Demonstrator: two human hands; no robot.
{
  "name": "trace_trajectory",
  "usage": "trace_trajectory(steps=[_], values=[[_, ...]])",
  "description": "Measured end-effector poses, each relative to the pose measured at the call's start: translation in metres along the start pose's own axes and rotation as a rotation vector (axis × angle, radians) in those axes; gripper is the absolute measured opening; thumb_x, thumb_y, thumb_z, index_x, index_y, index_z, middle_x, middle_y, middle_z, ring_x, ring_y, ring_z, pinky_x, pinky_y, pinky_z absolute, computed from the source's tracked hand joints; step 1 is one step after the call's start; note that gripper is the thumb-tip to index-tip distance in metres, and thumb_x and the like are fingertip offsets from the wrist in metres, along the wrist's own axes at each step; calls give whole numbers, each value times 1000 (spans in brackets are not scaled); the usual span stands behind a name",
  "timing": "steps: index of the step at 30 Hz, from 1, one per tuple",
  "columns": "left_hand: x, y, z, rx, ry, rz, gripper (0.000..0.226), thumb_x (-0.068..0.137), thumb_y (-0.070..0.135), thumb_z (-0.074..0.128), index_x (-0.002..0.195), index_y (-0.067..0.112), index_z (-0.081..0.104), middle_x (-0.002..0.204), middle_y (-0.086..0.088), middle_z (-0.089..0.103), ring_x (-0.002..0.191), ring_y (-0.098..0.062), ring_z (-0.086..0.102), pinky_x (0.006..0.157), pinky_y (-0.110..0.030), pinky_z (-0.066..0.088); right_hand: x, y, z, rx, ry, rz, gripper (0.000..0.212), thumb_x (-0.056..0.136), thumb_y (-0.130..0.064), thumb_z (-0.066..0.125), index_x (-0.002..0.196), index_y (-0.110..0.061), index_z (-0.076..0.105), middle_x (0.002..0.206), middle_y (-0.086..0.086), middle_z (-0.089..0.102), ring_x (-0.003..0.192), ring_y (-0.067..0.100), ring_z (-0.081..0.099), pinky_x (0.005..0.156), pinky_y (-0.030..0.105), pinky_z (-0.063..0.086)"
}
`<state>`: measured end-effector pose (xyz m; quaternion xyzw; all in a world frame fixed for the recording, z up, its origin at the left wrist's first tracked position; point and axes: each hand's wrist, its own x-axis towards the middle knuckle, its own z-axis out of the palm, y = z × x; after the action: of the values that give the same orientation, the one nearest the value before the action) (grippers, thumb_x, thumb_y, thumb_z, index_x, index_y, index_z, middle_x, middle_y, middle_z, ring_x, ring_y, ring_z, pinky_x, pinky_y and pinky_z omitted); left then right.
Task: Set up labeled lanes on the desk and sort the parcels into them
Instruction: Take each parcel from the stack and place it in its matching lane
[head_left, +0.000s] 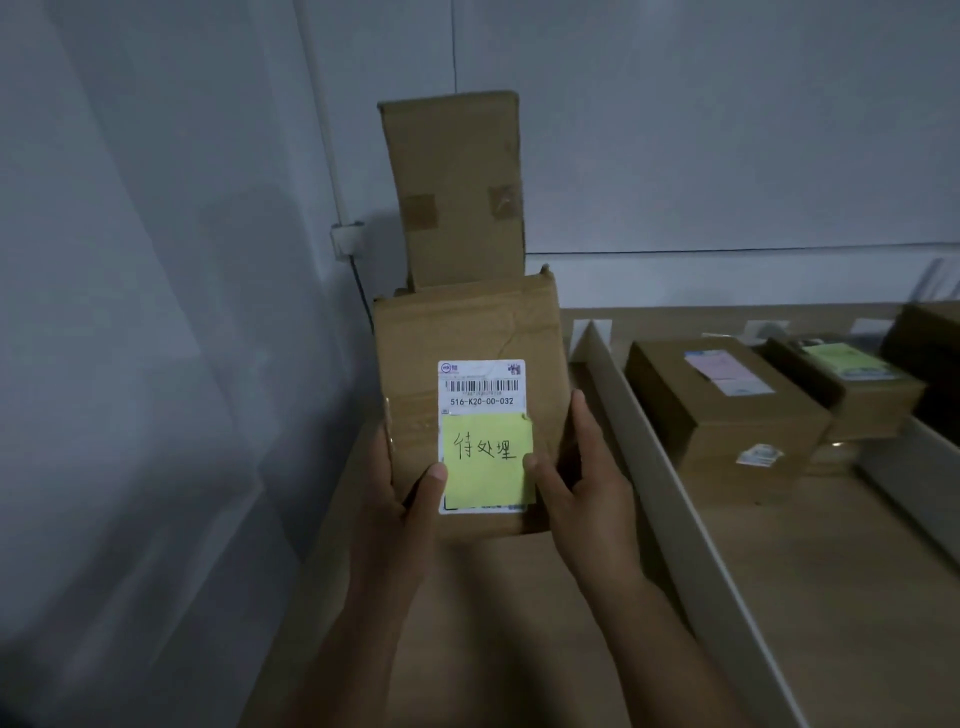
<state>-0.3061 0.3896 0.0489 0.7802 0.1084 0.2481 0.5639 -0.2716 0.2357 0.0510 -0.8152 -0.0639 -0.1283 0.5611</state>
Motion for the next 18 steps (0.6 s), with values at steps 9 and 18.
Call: trace_trajectory(steps=[9,18], values=[[-99,78,100,-74,-99,105,55,91,14,58,141,25,38,120,10,59,91,15,56,65,5,37,-49,21,-161,-15,182,-58,76,87,-29,62,149,-41,18,149,-16,37,129,-1,39,106,33,41],[-180,112,192,-162,-258,84,58,91,27,58,142,34,32,123,12,59,106,-7,58,81,-19,44,-92,52,-286,-77,300,-39,75,89,-15,63,149,-32,20,148,-9,38,132,5,38,103,24,39]])
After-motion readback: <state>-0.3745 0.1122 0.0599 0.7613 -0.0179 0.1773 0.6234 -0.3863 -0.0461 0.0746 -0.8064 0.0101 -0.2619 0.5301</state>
